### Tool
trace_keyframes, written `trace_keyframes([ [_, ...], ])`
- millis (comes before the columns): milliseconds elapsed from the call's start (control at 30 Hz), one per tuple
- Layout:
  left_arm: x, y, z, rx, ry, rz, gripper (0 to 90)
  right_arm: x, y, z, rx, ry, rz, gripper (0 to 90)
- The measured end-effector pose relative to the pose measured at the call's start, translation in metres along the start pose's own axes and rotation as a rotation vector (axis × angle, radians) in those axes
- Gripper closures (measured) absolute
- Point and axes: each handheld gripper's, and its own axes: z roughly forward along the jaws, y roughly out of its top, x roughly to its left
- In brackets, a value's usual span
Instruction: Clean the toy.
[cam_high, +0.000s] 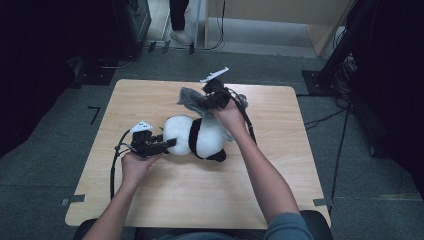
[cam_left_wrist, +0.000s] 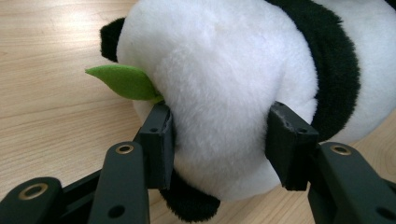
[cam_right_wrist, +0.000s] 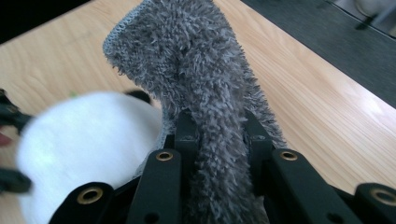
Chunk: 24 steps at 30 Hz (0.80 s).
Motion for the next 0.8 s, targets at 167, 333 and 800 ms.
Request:
trace_keyframes([
  [167, -0.001, 0.0, 0.0, -0.003, 0.006, 0.009, 48.5, 0.024, 0.013, 0.021, 0.01, 0.04, -0.024, 73.6],
  [333, -0.003, 0.001, -0.001, -0.005, 0.017, 0.015, 49.2, 0.039, 0.012, 0.037, 0.065, 0.065, -0.069, 74.3],
  [800, -0.002, 0.0, 0.0, -0.011, 0.014, 0.013, 50.0, 0.004, -0.012, 0.024, 0.104, 0.023, -0.016, 74.8],
])
